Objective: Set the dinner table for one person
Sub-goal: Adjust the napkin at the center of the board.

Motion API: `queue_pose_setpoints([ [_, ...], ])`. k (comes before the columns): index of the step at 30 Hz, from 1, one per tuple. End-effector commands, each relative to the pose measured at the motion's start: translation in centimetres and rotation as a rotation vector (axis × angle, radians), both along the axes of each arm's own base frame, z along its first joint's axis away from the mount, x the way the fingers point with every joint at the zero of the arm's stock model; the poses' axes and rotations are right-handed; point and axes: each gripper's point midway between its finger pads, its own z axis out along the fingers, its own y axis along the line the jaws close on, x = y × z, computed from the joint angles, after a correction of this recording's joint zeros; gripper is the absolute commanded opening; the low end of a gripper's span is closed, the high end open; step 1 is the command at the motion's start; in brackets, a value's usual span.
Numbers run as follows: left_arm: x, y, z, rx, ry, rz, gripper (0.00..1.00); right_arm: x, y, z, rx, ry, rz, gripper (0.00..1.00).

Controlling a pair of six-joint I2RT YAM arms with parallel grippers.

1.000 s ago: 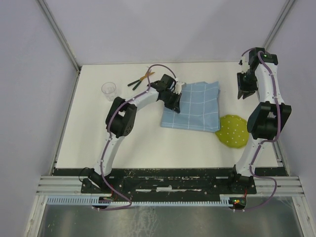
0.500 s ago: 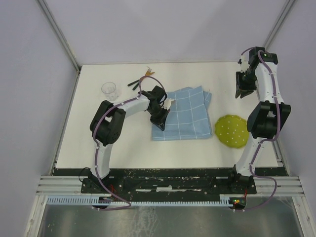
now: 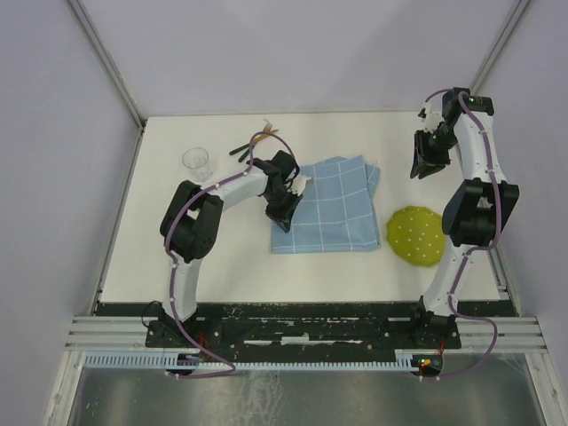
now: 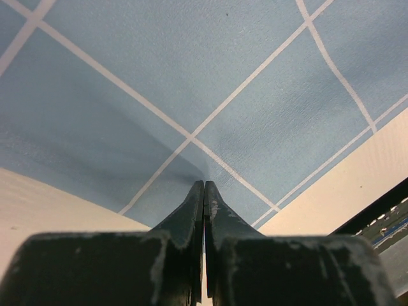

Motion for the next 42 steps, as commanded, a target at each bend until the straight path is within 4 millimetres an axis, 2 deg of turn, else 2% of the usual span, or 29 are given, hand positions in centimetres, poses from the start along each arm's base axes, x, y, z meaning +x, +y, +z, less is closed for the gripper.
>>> queue_pose_setpoints([
  [1, 3.2, 0.4, 5.6, -0.070, -0.168, 0.000, 0.03, -0.8, 4.6, 0.0, 0.105, 0.030, 0.128, 0.37],
  [4, 7.2, 1.3, 9.2, -0.115, -0.276, 0.078, 0.03, -1.1, 7.6, -0.6, 0.137, 0.055, 0.208, 0.37],
  [7, 11.0, 3.4, 12.3, -0.119, -0.380, 0.157, 0.03, -0.9, 10.5, -1.4, 0.169, 0.075, 0.275, 0.37],
  [10, 13.6, 5.9, 14.4, -0.104, -0.454, 0.223, 0.03, -0.5, 12.3, -2.5, 0.197, 0.104, 0.314, 0.37],
  [12, 14.4, 7.2, 15.5, -0.095, -0.487, 0.250, 0.03, 0.2, 12.9, -3.2, 0.214, 0.118, 0.318, 0.37],
  [15, 14.5, 8.5, 16.1, -0.084, -0.505, 0.262, 0.03, 1.6, 13.1, -4.0, 0.219, 0.117, 0.309, 0.36],
  [18, 14.1, 9.3, 15.8, -0.073, -0.503, 0.262, 0.03, 3.0, 12.7, -4.7, 0.190, 0.087, 0.296, 0.36],
  [24, 14.1, 10.6, 15.9, -0.054, -0.521, 0.277, 0.04, 5.4, 11.8, -4.6, 0.115, 0.005, 0.284, 0.39],
  [28, 14.1, 10.9, 16.0, -0.053, -0.523, 0.285, 0.10, 6.4, 12.5, -5.1, 0.148, -0.004, 0.278, 0.46],
  [30, 14.1, 11.0, 16.1, -0.050, -0.525, 0.288, 0.14, 6.8, 12.6, -6.3, 0.156, 0.010, 0.271, 0.46],
  [34, 14.0, 11.4, 16.1, -0.032, -0.525, 0.281, 0.22, 7.6, 12.7, -7.9, 0.157, 0.021, 0.270, 0.47],
  [36, 13.9, 11.5, 16.1, -0.023, -0.526, 0.279, 0.28, 8.2, 12.8, -8.0, 0.156, 0.000, 0.266, 0.47],
  [38, 13.8, 11.7, 16.1, -0.014, -0.519, 0.276, 0.32, 8.7, 12.6, -9.5, 0.147, 0.010, 0.258, 0.47],
  [42, 13.7, 11.9, 16.3, -0.009, -0.515, 0.277, 0.34, 9.4, 12.9, -10.3, 0.165, -0.002, 0.256, 0.45],
])
